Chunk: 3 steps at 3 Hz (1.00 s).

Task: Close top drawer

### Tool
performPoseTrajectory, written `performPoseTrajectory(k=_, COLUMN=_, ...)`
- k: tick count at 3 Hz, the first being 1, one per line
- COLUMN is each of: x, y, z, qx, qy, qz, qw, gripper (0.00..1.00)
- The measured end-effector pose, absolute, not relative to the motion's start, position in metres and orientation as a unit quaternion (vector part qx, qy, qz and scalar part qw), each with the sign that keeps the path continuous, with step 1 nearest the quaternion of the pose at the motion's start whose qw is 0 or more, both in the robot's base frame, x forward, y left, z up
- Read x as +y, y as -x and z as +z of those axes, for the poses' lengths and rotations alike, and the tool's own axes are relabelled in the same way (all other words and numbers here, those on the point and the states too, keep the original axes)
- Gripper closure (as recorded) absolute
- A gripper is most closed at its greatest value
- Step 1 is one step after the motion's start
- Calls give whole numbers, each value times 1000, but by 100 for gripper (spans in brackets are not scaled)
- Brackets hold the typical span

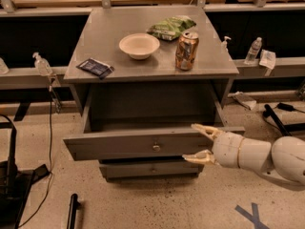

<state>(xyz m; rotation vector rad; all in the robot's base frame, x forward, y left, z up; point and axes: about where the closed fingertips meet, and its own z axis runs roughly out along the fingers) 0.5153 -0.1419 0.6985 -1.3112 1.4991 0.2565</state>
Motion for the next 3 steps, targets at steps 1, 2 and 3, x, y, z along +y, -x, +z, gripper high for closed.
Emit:
performPoseTrajectory(k=1, x=-135, y=-482, z=695, qx=575, qy=580, qz=140, qw=560, gripper=62)
performPoseTrajectory(k=2, x=-126, y=-467, z=676, qx=568, qy=600, qz=155, qw=542, gripper=86)
performPoseTrajectory(k=3, x=-122, y=-477, z=654, qx=600, qy=588, qz=164, qw=517, gripper=100)
